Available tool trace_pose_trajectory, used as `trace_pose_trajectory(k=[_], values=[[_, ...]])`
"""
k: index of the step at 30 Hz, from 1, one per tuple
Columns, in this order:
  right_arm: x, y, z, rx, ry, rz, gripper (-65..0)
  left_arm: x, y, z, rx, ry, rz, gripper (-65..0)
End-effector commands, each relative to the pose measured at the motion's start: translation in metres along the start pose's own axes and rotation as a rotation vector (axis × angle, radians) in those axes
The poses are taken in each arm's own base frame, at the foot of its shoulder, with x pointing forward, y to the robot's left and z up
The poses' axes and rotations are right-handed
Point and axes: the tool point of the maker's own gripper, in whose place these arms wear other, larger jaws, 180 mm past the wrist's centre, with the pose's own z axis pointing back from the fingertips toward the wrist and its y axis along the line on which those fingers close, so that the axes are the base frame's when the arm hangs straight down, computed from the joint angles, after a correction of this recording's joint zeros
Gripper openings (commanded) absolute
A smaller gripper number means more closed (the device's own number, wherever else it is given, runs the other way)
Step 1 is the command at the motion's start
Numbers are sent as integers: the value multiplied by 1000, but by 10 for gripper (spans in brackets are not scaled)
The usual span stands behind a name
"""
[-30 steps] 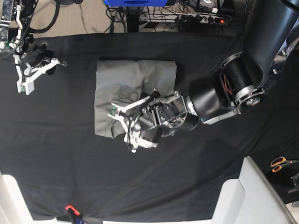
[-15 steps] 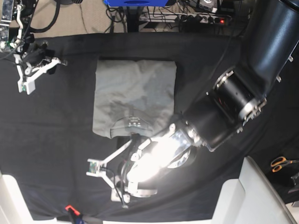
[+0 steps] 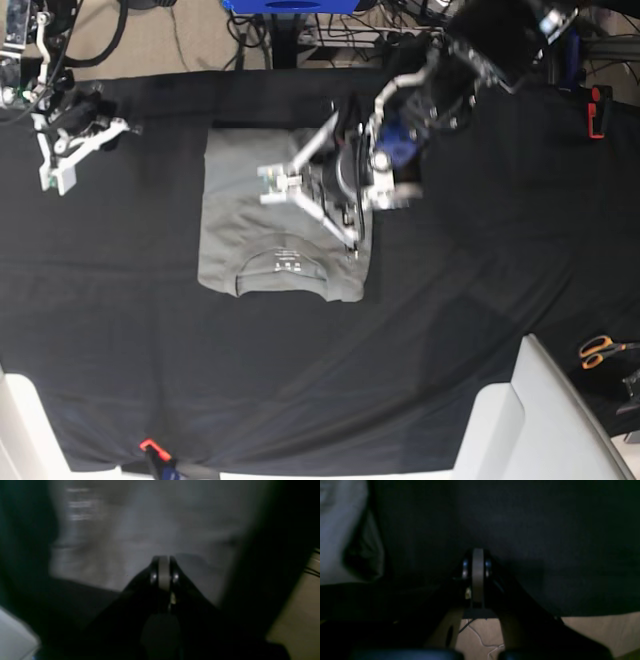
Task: Fold the T-shirt properly
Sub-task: 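Release the bundle and lift the left gripper away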
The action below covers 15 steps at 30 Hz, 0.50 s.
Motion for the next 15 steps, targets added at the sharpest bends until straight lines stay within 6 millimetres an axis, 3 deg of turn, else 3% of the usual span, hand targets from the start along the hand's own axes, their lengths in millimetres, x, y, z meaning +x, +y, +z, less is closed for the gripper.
trace_pose_trajectory(k=[1, 4, 15], values=[[10, -1, 3, 3, -32, 12, -648, 7, 11, 5, 36, -24, 2, -650], [10, 0, 4, 5, -33, 15, -648, 7, -7, -1, -2, -41, 10, -650], [3, -4, 5, -4, -20, 10, -648, -38, -47, -12, -97, 58, 18, -650]])
